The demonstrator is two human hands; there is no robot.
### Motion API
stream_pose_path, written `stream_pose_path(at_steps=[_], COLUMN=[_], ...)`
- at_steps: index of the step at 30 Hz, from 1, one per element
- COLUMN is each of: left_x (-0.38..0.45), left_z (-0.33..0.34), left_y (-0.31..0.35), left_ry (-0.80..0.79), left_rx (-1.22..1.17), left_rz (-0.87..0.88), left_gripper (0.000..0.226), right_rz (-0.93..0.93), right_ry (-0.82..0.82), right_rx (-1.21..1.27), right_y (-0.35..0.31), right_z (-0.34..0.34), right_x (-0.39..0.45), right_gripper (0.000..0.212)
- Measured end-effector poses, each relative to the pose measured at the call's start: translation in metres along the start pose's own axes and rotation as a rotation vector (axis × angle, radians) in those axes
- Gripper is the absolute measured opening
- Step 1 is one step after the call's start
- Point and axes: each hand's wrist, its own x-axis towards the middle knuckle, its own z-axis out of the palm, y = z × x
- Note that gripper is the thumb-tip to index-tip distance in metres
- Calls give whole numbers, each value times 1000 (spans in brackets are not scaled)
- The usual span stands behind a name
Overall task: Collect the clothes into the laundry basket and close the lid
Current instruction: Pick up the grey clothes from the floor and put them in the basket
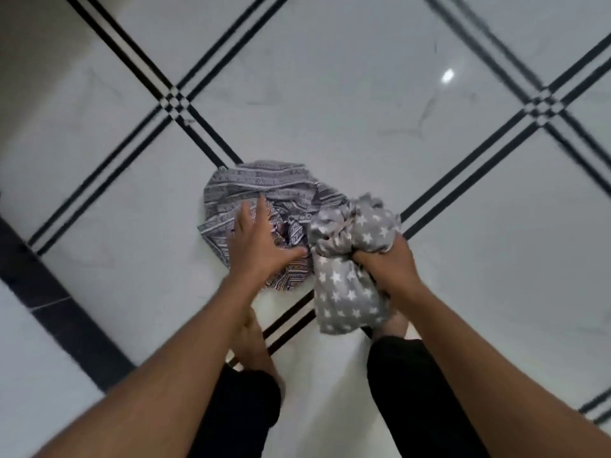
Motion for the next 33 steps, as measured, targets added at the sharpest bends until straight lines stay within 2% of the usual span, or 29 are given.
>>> stream_pose_path(at_steps=[3, 6, 8, 10, 11, 14, 17, 19, 22, 26, 29, 30, 33], left_x=[87, 129, 130, 112, 99, 50, -24, -76, -158, -260, -313, -334, -364], left_z=[40, 72, 80, 75, 68, 35, -29, -86, -197, -333, -396, -416, -453], left_y=[-38, -61, -62, -56, -52, -35, -6, 19, 66, 157, 228, 256, 328], left_ry=[-60, -68, -13, -9, -69, -346, -347, -321, -296, -287, -347, -364, -376], left_rx=[197, 303, 287, 179, 95, -183, -529, -676, -732, -740, -740, -764, -808], left_rz=[52, 105, 158, 244, 245, 152, 113, 103, 157, 319, 477, 524, 644], left_gripper=[156, 159, 144, 102, 85, 72, 72, 61, 52, 44, 40, 43, 73], right_rz=[-50, -73, -91, -84, -82, -53, -32, -33, -56, -193, -328, -361, -463], right_ry=[6, 44, 50, 42, 55, 146, 213, 261, 266, 247, 203, 201, 155], right_rx=[1, 62, 85, 119, 146, 227, 298, 368, 432, 460, 415, 386, 345], right_y=[18, 35, 39, 36, 32, 7, -36, -73, -146, -252, -319, -341, -390], right_z=[15, 23, 24, 21, 20, 7, -24, -53, -109, -197, -259, -285, -344], right_x=[65, 94, 95, 76, 62, 4, -78, -134, -220, -318, -362, -381, -408], right_gripper=[57, 58, 55, 51, 49, 47, 48, 49, 51, 50, 45, 42, 37])
